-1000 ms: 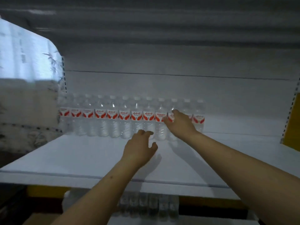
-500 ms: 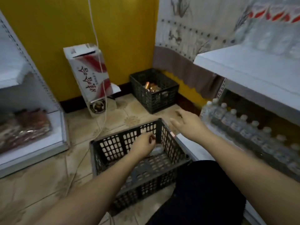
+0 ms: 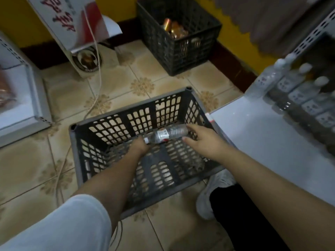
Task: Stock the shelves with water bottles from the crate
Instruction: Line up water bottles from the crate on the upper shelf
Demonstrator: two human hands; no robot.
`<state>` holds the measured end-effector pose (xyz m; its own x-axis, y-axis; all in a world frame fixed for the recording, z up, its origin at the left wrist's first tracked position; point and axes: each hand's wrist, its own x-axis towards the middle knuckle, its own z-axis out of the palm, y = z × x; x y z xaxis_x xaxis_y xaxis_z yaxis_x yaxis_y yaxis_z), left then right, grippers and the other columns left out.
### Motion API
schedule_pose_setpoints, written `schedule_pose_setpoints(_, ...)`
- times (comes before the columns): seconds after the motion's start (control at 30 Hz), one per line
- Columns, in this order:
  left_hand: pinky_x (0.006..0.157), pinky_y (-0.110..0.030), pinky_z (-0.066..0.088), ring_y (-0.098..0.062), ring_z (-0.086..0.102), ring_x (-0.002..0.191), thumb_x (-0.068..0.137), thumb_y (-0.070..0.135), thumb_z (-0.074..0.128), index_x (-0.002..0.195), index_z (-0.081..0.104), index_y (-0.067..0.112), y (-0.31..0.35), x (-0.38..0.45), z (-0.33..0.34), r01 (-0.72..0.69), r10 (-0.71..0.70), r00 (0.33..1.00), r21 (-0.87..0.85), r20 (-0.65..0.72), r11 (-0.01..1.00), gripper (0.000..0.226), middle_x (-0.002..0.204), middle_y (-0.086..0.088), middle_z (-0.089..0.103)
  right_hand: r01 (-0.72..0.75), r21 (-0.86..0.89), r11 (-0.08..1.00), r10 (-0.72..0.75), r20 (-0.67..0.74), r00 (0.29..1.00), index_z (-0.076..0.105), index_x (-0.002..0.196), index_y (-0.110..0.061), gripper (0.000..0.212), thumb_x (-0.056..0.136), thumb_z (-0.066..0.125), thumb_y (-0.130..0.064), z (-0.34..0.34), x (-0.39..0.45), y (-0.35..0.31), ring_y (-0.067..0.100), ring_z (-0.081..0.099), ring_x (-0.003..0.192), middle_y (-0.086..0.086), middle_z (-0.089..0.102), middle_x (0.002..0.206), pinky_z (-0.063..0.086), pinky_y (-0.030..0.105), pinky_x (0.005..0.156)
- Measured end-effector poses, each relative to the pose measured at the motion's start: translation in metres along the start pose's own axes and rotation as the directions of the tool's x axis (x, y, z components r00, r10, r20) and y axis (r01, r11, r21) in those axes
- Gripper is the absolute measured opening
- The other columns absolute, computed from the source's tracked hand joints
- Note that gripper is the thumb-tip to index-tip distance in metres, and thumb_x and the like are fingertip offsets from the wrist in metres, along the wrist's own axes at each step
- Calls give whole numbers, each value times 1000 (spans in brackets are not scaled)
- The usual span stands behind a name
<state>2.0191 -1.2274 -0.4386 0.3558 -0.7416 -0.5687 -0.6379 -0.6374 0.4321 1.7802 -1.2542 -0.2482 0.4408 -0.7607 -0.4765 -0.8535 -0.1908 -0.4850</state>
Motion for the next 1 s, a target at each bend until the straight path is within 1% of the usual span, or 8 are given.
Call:
schedule_pose_setpoints(0.1,99,-37,47,-32,53,122,87,40,67,141,46,18,4,37,21,49,-48,999,-57,13,997,62,138,-13,52,15,0,1000,-15,45,999,36,149,-25,58,97,53,-43,14,8,28,19,48,127,2,48,144,39,25,95)
schedule_pose_setpoints(0.23,108,-37,39,-33,47,130,92,16,63,141,47,7,11,57,44,85,-85,996,4,41,996,52,143,-15,48,24,39,999,-23,-32,999,38,147,-26,53,97,53,-39,17,12,45,19,51,121,1,53,138,36,20,84)
schedule_pose_setpoints(0.33,100,-36,45,-33,55,123,89,12,64,133,55,6,7,60,58,166,-161,985,-78,60,983,46,134,-17,57,35,43,998,-33,-38,999,41,144,-25,50,97,54,-35,23,12,45,10,57,95,-3,61,115,39,20,74)
schedule_pose_setpoints(0.43,93,-34,48,-28,59,112,87,6,69,127,59,2,5,41,63,174,-155,979,-147,135,974,41,126,-15,61,17,1,1000,-17,-1,1000,35,149,-22,58,96,54,-40,27,13,43,20,51,121,5,52,138,42,30,99)
schedule_pose_setpoints(0.6,66,-27,48,-20,62,76,91,28,67,98,73,12,10,6,34,-46,68,988,-153,139,987,18,85,-10,70,-15,-90,996,16,11,1000,40,145,-20,53,97,53,-37,20,10,38,25,54,118,8,55,133,43,31,91)
schedule_pose_setpoints(0.67,61,-28,49,-18,60,64,90,33,67,83,74,5,23,-5,10,-42,61,994,-202,87,978,30,72,-10,68,-42,-97,994,43,14,999,37,147,-18,55,97,53,-36,15,6,31,27,55,118,10,57,132,42,29,88)
schedule_pose_setpoints(0.83,59,-29,45,-17,57,60,84,43,71,72,72,3,53,-50,-81,-126,129,988,-39,83,991,41,65,-9,66,-30,-152,988,43,84,995,24,154,-18,68,97,53,-42,-2,-7,-14,28,45,132,9,41,151,42,36,103)
schedule_pose_setpoints(1.0,53,-27,40,-14,54,56,82,40,74,79,74,6,103,-149,-187,-410,403,906,31,131,912,35,62,-3,62,7,-119,993,2,73,997,19,155,-19,88,87,66,-50,-33,-37,-67,26,43,135,6,38,153,40,36,103)
